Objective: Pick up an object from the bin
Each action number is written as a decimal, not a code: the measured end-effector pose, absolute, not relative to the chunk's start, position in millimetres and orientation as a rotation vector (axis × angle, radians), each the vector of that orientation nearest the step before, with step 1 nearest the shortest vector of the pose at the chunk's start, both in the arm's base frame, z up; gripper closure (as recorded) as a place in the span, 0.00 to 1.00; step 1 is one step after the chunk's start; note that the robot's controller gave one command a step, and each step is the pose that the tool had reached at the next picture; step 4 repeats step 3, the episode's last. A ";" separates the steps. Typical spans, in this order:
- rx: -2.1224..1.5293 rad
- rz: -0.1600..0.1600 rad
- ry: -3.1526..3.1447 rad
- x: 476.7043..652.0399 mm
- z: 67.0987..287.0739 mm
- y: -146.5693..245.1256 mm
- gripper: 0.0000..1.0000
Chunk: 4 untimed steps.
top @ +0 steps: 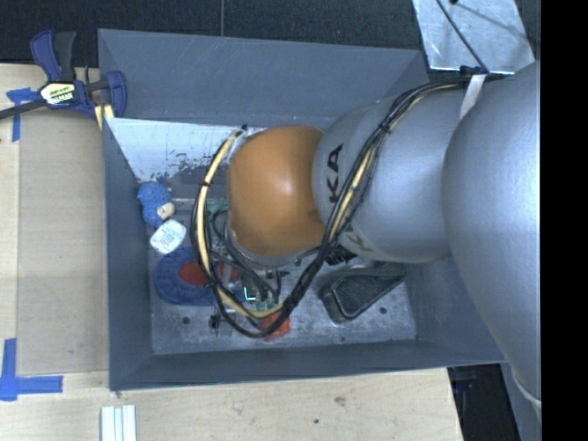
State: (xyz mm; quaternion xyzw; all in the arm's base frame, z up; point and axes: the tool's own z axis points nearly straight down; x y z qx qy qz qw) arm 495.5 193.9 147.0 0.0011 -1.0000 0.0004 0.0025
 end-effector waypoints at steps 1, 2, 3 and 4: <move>-0.367 -0.002 -3.122 539.0 69.8 183.1 0.00; -0.367 -0.004 -3.119 539.5 73.7 183.8 1.00; -0.449 -0.007 -3.119 530.5 221.5 191.0 1.00; -0.449 -0.007 -3.119 530.5 221.5 191.0 1.00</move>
Offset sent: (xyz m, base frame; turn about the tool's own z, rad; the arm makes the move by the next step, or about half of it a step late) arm 0.0430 -0.0114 -0.0770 0.2390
